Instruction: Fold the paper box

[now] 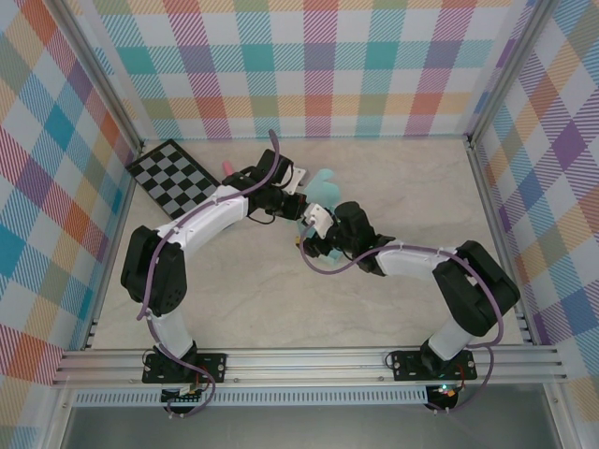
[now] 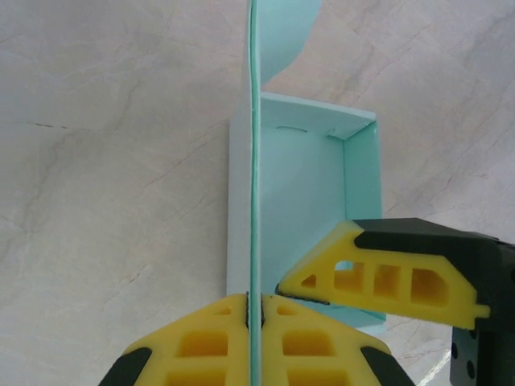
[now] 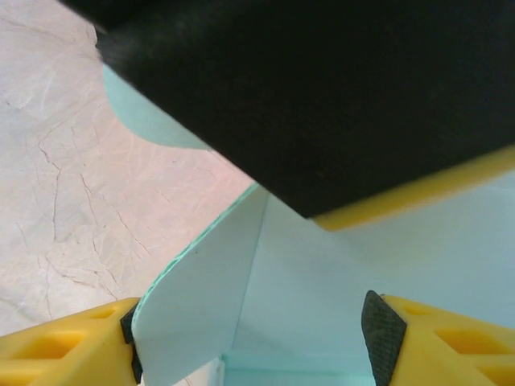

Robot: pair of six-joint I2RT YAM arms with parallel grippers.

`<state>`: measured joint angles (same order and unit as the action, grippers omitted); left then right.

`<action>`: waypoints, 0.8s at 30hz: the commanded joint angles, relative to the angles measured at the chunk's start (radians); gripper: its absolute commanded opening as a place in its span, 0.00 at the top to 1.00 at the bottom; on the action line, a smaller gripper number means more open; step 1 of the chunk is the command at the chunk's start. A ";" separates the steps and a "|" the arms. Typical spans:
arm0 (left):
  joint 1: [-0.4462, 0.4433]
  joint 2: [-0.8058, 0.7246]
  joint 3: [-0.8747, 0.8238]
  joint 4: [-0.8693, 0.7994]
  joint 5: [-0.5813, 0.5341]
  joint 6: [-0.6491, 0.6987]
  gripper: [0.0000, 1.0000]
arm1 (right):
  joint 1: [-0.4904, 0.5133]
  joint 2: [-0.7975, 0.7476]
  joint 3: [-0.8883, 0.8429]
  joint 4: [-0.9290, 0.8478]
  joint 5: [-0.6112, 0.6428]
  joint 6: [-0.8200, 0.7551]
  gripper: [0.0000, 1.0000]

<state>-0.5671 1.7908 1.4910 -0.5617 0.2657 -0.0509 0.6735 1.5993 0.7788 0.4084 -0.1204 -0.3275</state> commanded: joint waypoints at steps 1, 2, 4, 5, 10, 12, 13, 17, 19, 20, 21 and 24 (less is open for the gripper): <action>-0.007 -0.012 0.005 -0.048 0.020 0.060 1.00 | -0.044 -0.047 0.004 -0.008 0.006 -0.001 0.36; -0.007 -0.013 0.005 -0.052 0.017 0.070 1.00 | -0.052 -0.054 0.004 -0.017 -0.001 0.002 0.38; -0.007 -0.011 0.008 -0.056 0.017 0.086 1.00 | -0.071 -0.059 0.004 -0.033 -0.025 0.002 0.40; -0.007 -0.010 0.007 -0.056 0.025 0.093 1.00 | -0.076 -0.058 0.006 -0.038 -0.031 0.001 0.41; -0.007 -0.003 0.008 -0.057 0.063 0.111 1.00 | -0.091 -0.022 0.021 -0.057 -0.049 -0.016 0.43; -0.006 -0.001 0.010 -0.059 0.075 0.117 1.00 | -0.092 0.001 0.024 -0.048 -0.051 -0.015 0.43; -0.007 0.001 0.009 -0.060 0.085 0.124 1.00 | -0.092 0.014 0.026 -0.040 -0.051 -0.011 0.43; -0.007 0.002 0.013 -0.068 0.117 0.140 1.00 | -0.093 0.066 0.042 -0.012 -0.016 0.012 0.46; -0.009 0.001 0.014 -0.074 0.126 0.153 1.00 | -0.099 0.089 0.046 0.009 -0.004 0.027 0.46; -0.011 0.002 0.016 -0.079 0.132 0.158 1.00 | -0.099 0.097 0.050 0.017 0.008 0.036 0.46; -0.011 0.004 0.019 -0.085 0.134 0.162 1.00 | -0.102 0.105 0.052 0.024 0.009 0.038 0.47; -0.012 0.017 0.027 -0.110 0.116 0.178 1.00 | -0.111 0.106 0.052 0.036 -0.019 0.027 0.47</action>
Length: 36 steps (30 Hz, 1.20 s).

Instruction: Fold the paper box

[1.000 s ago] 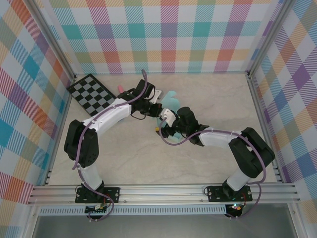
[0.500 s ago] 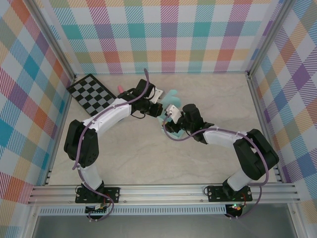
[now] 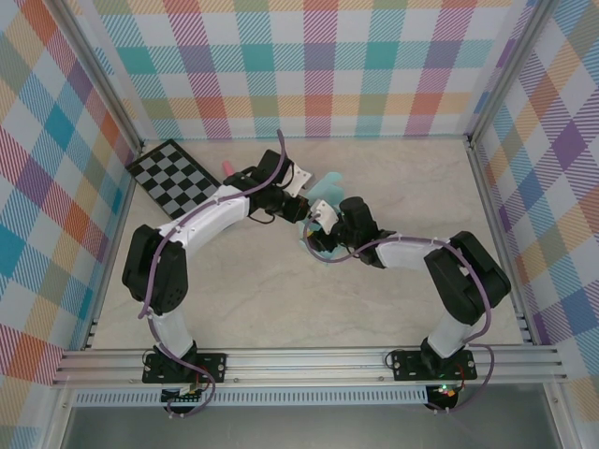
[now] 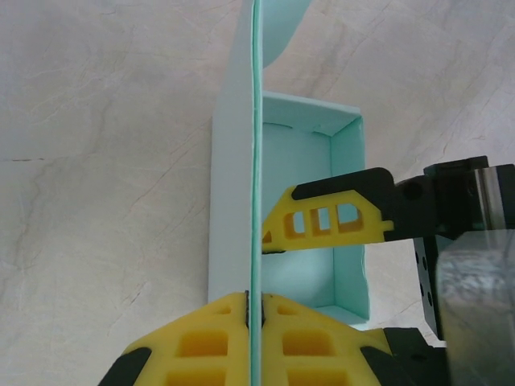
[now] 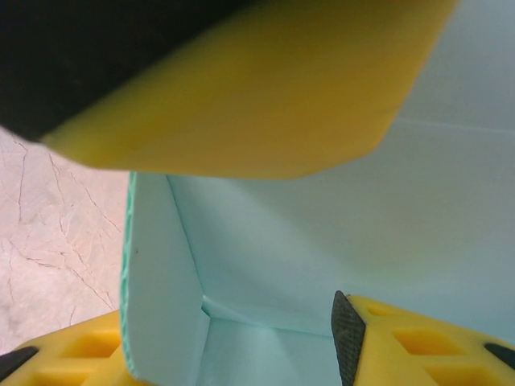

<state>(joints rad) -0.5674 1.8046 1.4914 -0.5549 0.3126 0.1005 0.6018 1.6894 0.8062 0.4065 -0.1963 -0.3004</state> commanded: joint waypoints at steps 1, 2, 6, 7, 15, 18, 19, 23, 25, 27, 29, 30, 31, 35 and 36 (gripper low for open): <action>-0.012 0.008 0.032 -0.125 0.056 0.032 1.00 | -0.043 0.006 0.014 0.044 0.031 -0.008 0.47; -0.012 0.012 0.035 -0.133 0.042 0.034 1.00 | -0.049 -0.007 0.006 0.045 0.008 -0.011 0.47; -0.012 0.026 0.049 -0.150 -0.005 0.044 1.00 | -0.078 -0.057 -0.019 0.006 -0.080 -0.035 0.54; -0.012 0.029 0.052 -0.153 -0.015 0.047 1.00 | -0.084 -0.069 -0.027 0.001 -0.096 -0.039 0.55; -0.012 0.041 0.069 -0.161 -0.015 0.062 1.00 | -0.110 -0.096 -0.032 -0.041 -0.215 -0.058 0.66; -0.012 0.042 0.069 -0.158 -0.024 0.057 1.00 | -0.108 -0.098 -0.032 -0.028 -0.246 -0.052 0.64; -0.012 0.042 0.069 -0.160 -0.025 0.057 1.00 | -0.110 -0.099 -0.036 -0.021 -0.235 -0.048 0.64; -0.013 0.042 0.066 -0.165 -0.037 0.057 1.00 | -0.115 -0.098 -0.032 -0.031 -0.199 -0.062 0.63; -0.014 0.041 0.063 -0.165 -0.042 0.059 1.00 | -0.118 -0.099 -0.030 -0.034 -0.204 -0.061 0.64; -0.014 0.041 0.062 -0.166 -0.051 0.061 1.00 | -0.119 -0.102 -0.031 -0.034 -0.218 -0.061 0.65; -0.014 0.039 0.061 -0.166 -0.056 0.062 1.00 | -0.120 -0.103 -0.033 -0.030 -0.232 -0.063 0.69; -0.014 0.039 0.061 -0.166 -0.057 0.063 1.00 | -0.120 -0.103 -0.035 -0.029 -0.226 -0.061 0.72; -0.014 0.039 0.061 -0.166 -0.057 0.064 1.00 | -0.120 -0.105 -0.034 -0.027 -0.220 -0.062 0.73; -0.013 0.038 0.062 -0.166 -0.056 0.067 1.00 | -0.121 -0.107 -0.036 -0.028 -0.220 -0.064 0.79; -0.014 0.038 0.061 -0.166 -0.055 0.069 1.00 | -0.122 -0.108 -0.036 -0.029 -0.216 -0.062 0.79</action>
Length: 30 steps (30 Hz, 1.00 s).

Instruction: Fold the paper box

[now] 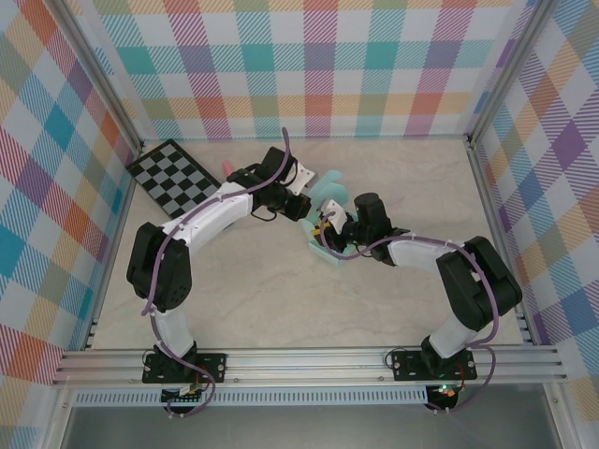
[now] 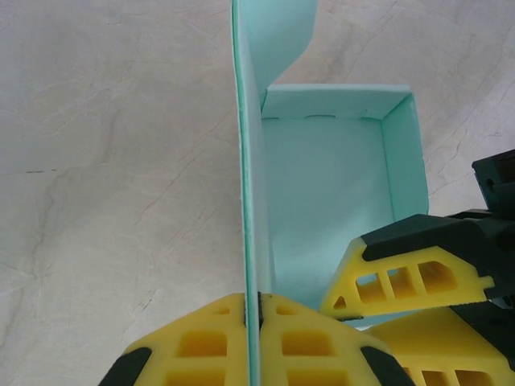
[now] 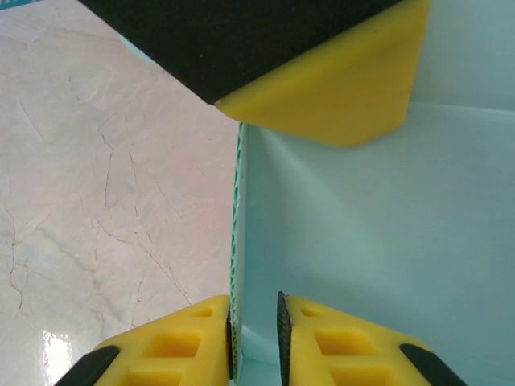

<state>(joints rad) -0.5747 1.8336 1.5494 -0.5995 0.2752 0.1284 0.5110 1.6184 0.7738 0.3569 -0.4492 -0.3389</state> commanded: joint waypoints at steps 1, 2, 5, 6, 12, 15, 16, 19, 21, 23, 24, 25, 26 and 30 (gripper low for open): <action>-0.008 0.009 0.002 -0.121 -0.018 0.043 1.00 | -0.030 -0.040 -0.005 0.021 0.041 -0.022 0.79; -0.008 0.009 0.001 -0.123 -0.018 0.044 1.00 | -0.031 -0.042 -0.006 0.023 0.050 -0.021 0.79; -0.013 0.007 0.001 -0.127 -0.015 0.049 1.00 | -0.034 -0.041 -0.017 0.053 0.126 0.017 0.71; -0.015 0.007 0.000 -0.129 -0.013 0.050 1.00 | -0.039 -0.043 -0.026 0.076 0.139 0.037 0.70; -0.020 0.004 -0.008 -0.128 -0.008 0.050 1.00 | -0.061 -0.040 -0.030 0.109 0.122 0.104 0.71; -0.021 0.003 -0.008 -0.129 -0.013 0.050 1.00 | -0.067 -0.039 -0.034 0.123 0.070 0.113 0.73; -0.022 0.003 -0.006 -0.129 -0.015 0.050 1.00 | -0.070 -0.038 -0.033 0.122 0.047 0.112 0.76; -0.022 0.003 -0.008 -0.129 -0.009 0.050 1.00 | -0.076 -0.038 -0.033 0.123 0.019 0.115 0.83; -0.022 0.002 -0.008 -0.128 0.009 0.051 1.00 | -0.082 -0.034 -0.031 0.120 0.032 0.124 0.86; -0.024 -0.001 -0.012 -0.125 0.034 0.050 1.00 | -0.085 -0.026 -0.017 0.104 0.035 0.124 0.87; -0.025 -0.002 -0.014 -0.122 0.051 0.048 1.00 | -0.085 -0.018 -0.005 0.088 0.038 0.123 0.89; -0.025 -0.002 -0.015 -0.120 0.080 0.044 1.00 | -0.084 -0.010 0.008 0.074 0.031 0.123 0.90; -0.026 -0.002 -0.015 -0.117 0.106 0.035 1.00 | -0.085 -0.001 0.018 0.068 0.021 0.124 0.91; -0.037 0.002 -0.018 -0.109 0.169 0.008 1.00 | -0.085 0.037 0.049 0.068 0.013 0.135 0.97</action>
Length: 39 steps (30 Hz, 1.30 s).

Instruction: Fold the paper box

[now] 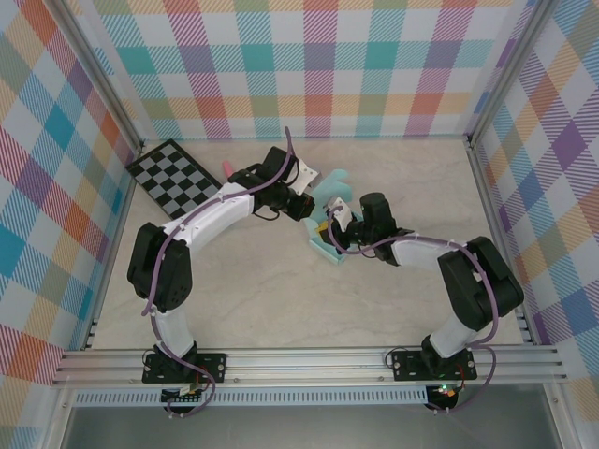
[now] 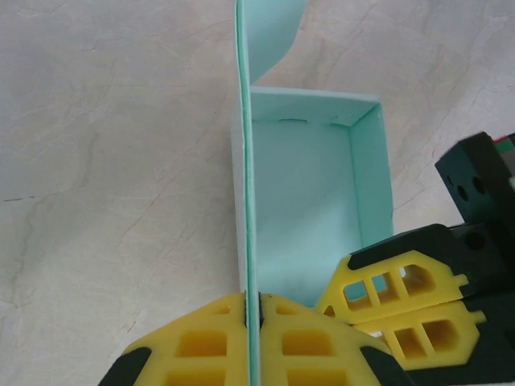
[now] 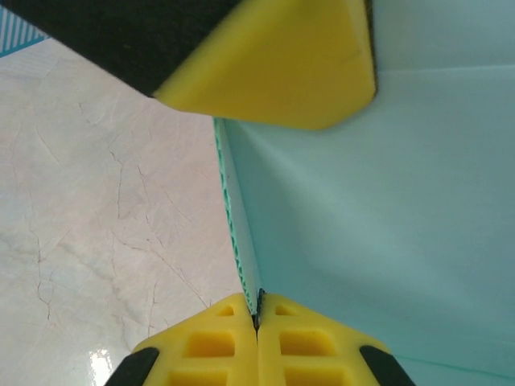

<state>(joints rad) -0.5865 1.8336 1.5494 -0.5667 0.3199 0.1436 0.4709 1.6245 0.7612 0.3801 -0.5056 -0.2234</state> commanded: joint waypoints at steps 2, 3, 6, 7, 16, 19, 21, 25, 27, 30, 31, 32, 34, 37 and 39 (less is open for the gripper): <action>-0.030 0.004 -0.020 -0.139 0.134 -0.015 1.00 | -0.044 0.046 0.070 0.053 0.070 0.023 0.99; -0.030 0.008 -0.020 -0.140 0.140 -0.019 1.00 | -0.044 0.054 0.074 0.059 0.062 0.025 0.99; -0.039 0.025 -0.015 -0.148 0.162 -0.019 1.00 | -0.044 0.079 0.092 0.067 0.046 0.029 0.99; -0.043 0.030 -0.015 -0.150 0.167 -0.017 1.00 | -0.044 0.088 0.100 0.066 0.046 0.026 0.99; -0.052 0.066 -0.011 -0.173 0.211 0.002 1.00 | -0.046 0.162 0.169 0.056 0.033 0.011 0.99; -0.051 0.064 -0.014 -0.170 0.227 -0.002 1.00 | -0.046 0.179 0.183 0.071 0.035 0.030 0.99; -0.052 0.064 -0.014 -0.167 0.227 -0.002 1.00 | -0.045 0.183 0.187 0.077 0.035 0.036 0.99; -0.052 0.058 -0.011 -0.168 0.191 0.001 1.00 | -0.046 0.161 0.182 0.070 0.008 0.037 0.95; -0.052 0.051 -0.008 -0.168 0.142 0.013 1.00 | -0.046 0.135 0.168 0.051 -0.011 0.029 0.91; -0.052 0.044 0.002 -0.166 0.040 0.033 1.00 | -0.046 0.073 0.132 0.024 -0.030 0.020 0.81; -0.052 0.045 0.008 -0.168 0.007 0.040 1.00 | -0.048 0.046 0.118 0.012 -0.043 0.016 0.78; -0.052 0.046 0.013 -0.169 -0.018 0.048 1.00 | -0.050 0.020 0.103 -0.003 -0.056 0.015 0.75; -0.052 0.051 0.018 -0.162 -0.069 0.059 1.00 | -0.059 -0.032 0.079 -0.035 -0.099 0.006 0.71; -0.052 0.064 0.036 -0.165 -0.105 0.071 1.00 | -0.083 -0.097 0.045 -0.065 -0.144 -0.005 0.70; -0.051 0.064 0.044 -0.162 -0.114 0.078 1.00 | -0.109 -0.135 0.027 -0.084 -0.170 -0.012 0.69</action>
<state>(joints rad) -0.6250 1.8778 1.5742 -0.6258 0.2409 0.1886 0.3969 1.5410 0.8150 0.2977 -0.6136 -0.2180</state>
